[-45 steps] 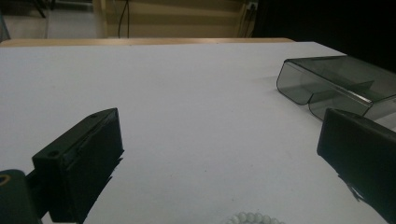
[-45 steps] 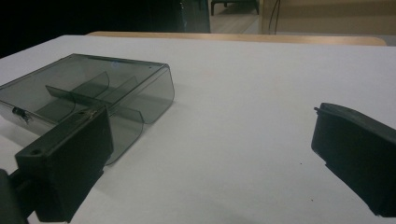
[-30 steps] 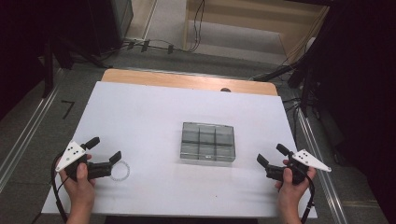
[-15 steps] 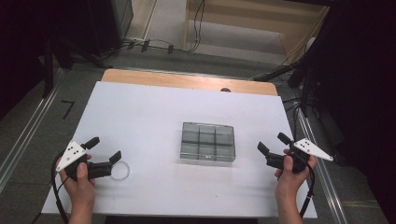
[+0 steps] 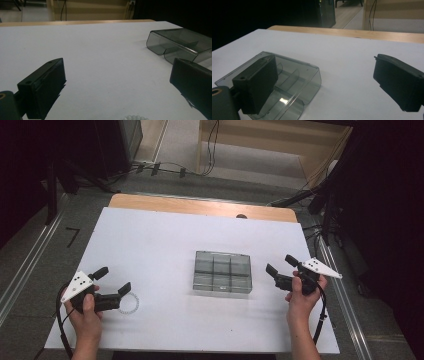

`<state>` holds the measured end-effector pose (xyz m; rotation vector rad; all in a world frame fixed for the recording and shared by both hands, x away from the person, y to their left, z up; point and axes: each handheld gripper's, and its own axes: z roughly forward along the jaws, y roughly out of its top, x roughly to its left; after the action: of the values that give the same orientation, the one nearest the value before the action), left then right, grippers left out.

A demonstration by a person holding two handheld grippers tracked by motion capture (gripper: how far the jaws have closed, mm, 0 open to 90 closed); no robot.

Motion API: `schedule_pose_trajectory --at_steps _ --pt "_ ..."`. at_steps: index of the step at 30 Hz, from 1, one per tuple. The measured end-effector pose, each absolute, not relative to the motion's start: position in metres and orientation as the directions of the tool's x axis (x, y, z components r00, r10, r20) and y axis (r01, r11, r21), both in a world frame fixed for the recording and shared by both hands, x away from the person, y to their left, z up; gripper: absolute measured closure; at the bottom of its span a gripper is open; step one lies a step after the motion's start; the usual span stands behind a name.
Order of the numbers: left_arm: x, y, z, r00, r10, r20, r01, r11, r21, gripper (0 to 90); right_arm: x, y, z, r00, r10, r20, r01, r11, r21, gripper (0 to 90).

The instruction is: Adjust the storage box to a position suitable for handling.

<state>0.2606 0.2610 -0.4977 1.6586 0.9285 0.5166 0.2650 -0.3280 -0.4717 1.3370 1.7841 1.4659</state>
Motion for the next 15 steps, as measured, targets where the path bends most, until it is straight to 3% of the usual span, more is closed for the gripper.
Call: schedule_pose_trajectory --at_steps 4,5,7,9,11,12,13,14,15 --pt "0.263 0.261 -0.497 0.591 0.795 -0.137 0.326 -0.080 0.942 0.3 0.268 -0.324 -0.475 -0.424 0.877 0.224 0.399 -0.042 0.916 5.3" --pt "0.265 0.260 -0.497 0.595 0.790 -0.146 0.335 -0.079 0.939 0.3 0.271 -0.321 -0.476 -0.440 0.868 0.232 0.406 -0.039 0.913 15.4" --pt "0.265 0.261 -0.497 0.598 0.788 -0.148 0.337 -0.079 0.938 0.3 0.271 -0.319 -0.477 -0.446 0.864 0.235 0.415 -0.033 0.909 19.9" --pt "0.265 0.261 -0.497 0.601 0.785 -0.153 0.341 -0.079 0.937 0.3 0.275 -0.312 -0.481 -0.444 0.871 0.213 0.445 0.008 0.896 31.7" --pt "0.266 0.261 -0.497 0.600 0.785 -0.153 0.345 -0.081 0.935 0.3 0.276 -0.311 -0.482 -0.440 0.871 0.218 0.456 0.008 0.890 35.1" --pt "0.266 0.260 -0.497 0.601 0.784 -0.154 0.348 -0.083 0.934 0.3 0.278 -0.310 -0.486 -0.435 0.867 0.242 0.475 -0.007 0.880 46.3" --pt "0.266 0.260 -0.497 0.601 0.784 -0.154 0.348 -0.083 0.934 0.3 0.278 -0.310 -0.486 -0.435 0.867 0.242 0.475 -0.007 0.880 46.3" --pt "0.266 0.260 -0.497 0.601 0.784 -0.155 0.349 -0.083 0.933 0.3 0.281 -0.308 -0.489 -0.433 0.866 0.251 0.496 -0.003 0.868 57.4" --pt "0.266 0.260 -0.497 0.601 0.784 -0.155 0.350 -0.084 0.933 0.3 0.281 -0.308 -0.489 -0.433 0.866 0.251 0.496 -0.003 0.868 57.4"
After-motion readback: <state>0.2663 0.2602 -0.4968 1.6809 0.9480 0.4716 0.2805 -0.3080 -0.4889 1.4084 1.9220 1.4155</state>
